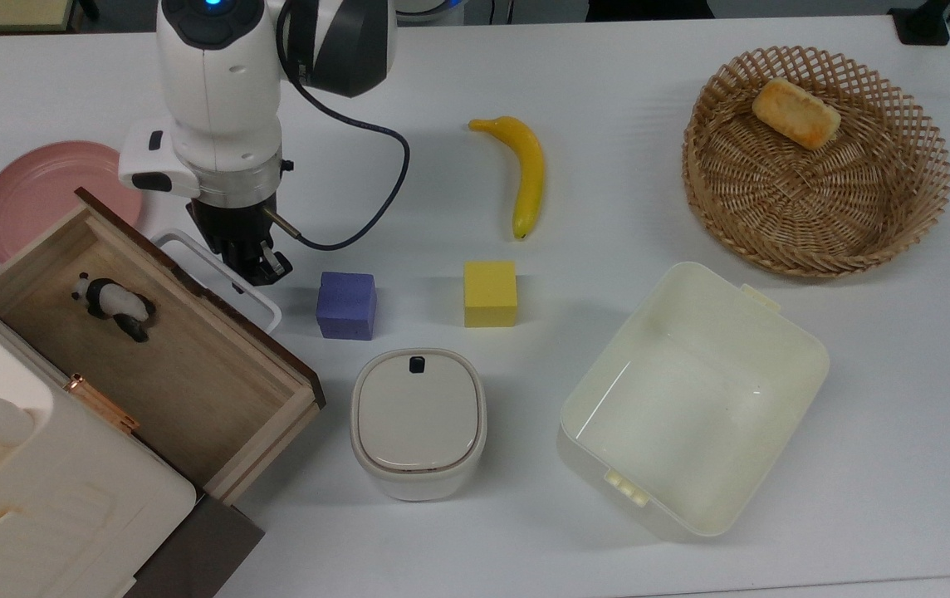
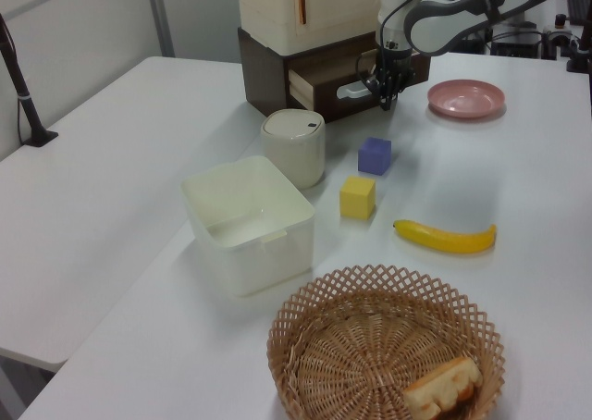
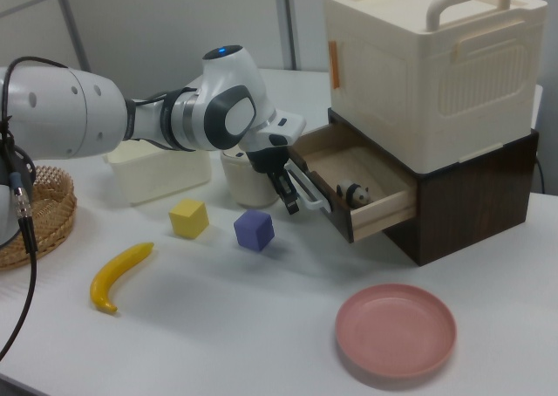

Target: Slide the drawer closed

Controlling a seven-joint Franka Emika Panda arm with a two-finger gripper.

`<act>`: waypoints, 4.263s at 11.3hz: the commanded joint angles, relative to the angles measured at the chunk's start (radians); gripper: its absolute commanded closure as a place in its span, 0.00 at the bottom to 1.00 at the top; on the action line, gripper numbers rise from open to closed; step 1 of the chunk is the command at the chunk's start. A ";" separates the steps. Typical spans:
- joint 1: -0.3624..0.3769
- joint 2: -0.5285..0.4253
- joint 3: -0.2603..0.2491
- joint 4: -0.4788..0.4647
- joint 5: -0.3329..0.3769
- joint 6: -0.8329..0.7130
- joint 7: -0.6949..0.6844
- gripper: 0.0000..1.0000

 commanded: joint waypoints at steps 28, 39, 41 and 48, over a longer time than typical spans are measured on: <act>-0.070 0.178 -0.024 0.184 -0.212 0.373 0.009 1.00; 0.044 -0.279 0.110 -0.003 0.131 -0.351 -0.528 1.00; 0.063 -0.342 0.105 -0.008 0.157 -0.452 -0.570 0.94; 0.235 -0.419 -0.040 -0.010 0.170 -0.569 -0.640 0.00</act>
